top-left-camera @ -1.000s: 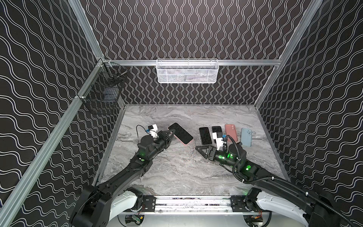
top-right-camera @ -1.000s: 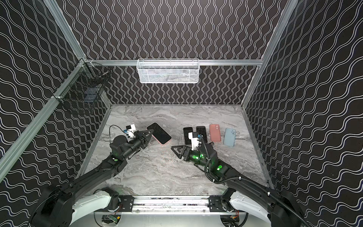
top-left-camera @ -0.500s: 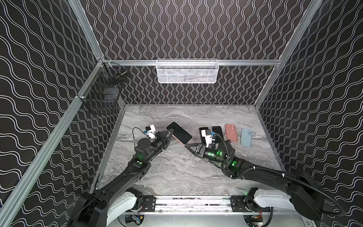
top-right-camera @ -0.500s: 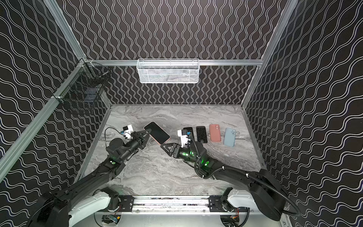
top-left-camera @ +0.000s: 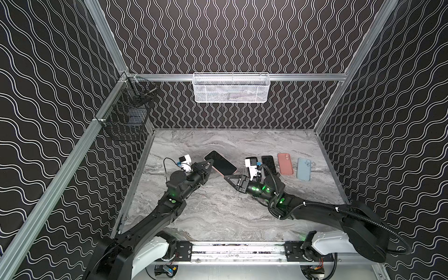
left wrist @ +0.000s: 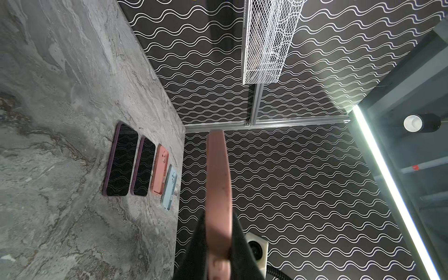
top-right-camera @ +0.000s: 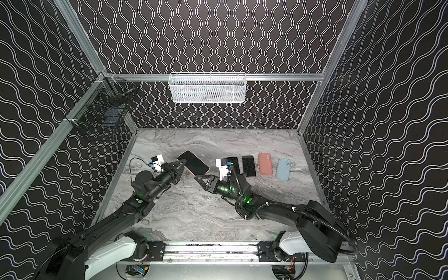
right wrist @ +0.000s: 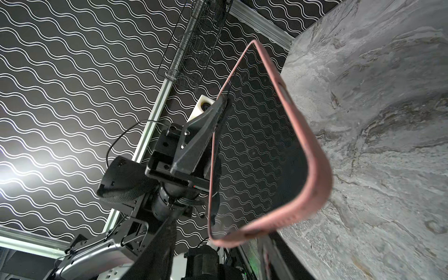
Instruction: Take the phone out of the phone case
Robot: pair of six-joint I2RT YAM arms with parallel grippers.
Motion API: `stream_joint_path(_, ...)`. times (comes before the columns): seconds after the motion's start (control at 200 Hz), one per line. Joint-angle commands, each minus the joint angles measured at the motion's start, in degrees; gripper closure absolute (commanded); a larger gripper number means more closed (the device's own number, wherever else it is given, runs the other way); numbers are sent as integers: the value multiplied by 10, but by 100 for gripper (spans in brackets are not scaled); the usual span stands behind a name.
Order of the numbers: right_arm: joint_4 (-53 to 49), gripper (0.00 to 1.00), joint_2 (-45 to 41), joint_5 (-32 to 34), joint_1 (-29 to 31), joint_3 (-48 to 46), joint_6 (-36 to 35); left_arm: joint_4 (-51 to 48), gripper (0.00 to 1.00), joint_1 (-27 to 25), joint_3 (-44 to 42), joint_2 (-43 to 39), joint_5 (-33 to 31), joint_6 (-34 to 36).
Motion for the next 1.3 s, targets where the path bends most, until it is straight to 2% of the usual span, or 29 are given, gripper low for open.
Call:
stream_joint_path(0.0,30,50,4,15,3,9,3,42,100,1,-1,3,-6,-4)
stream_joint_path(0.24,46,64,24,18,9,16,8,56,100,1,-3,15,-8,-11)
stream_joint_path(0.871,45,86,41,42,13,20,-11,48,100,1,-1,17,-5,-17)
stream_joint_path(1.071,12,89,36,66,21,26,-62,10,100,1,5,-3,-3,-38)
stream_joint_path(1.296,-27,90,26,138,52,27,-165,-30,100,1,22,-29,7,-56)
